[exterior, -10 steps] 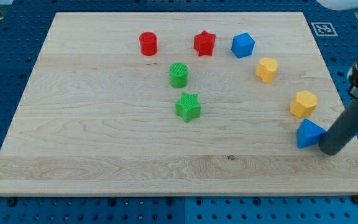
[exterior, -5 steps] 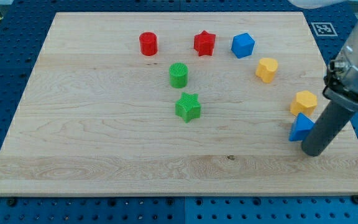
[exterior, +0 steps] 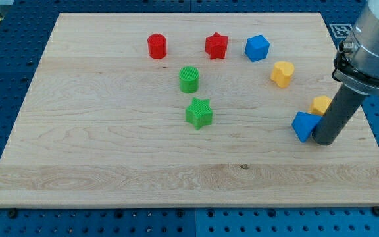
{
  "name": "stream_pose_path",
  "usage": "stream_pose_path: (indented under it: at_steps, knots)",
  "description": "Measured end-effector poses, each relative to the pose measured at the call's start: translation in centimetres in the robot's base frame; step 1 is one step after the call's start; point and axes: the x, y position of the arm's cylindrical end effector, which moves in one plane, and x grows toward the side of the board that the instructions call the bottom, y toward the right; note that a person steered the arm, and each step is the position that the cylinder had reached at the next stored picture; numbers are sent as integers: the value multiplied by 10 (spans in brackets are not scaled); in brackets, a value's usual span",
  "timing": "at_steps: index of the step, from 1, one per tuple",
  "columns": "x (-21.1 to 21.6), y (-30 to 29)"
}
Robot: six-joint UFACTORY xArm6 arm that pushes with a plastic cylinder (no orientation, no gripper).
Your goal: Push the blue triangle towards the green star
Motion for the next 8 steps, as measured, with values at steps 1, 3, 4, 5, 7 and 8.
stream_pose_path:
  at_steps: [1, 3, 4, 5, 7, 8]
  knots:
    - [-5, -3]
    - [-28, -4]
    - [-34, -4]
    - [-34, -7]
    - [-34, -47]
    - [-34, -56]
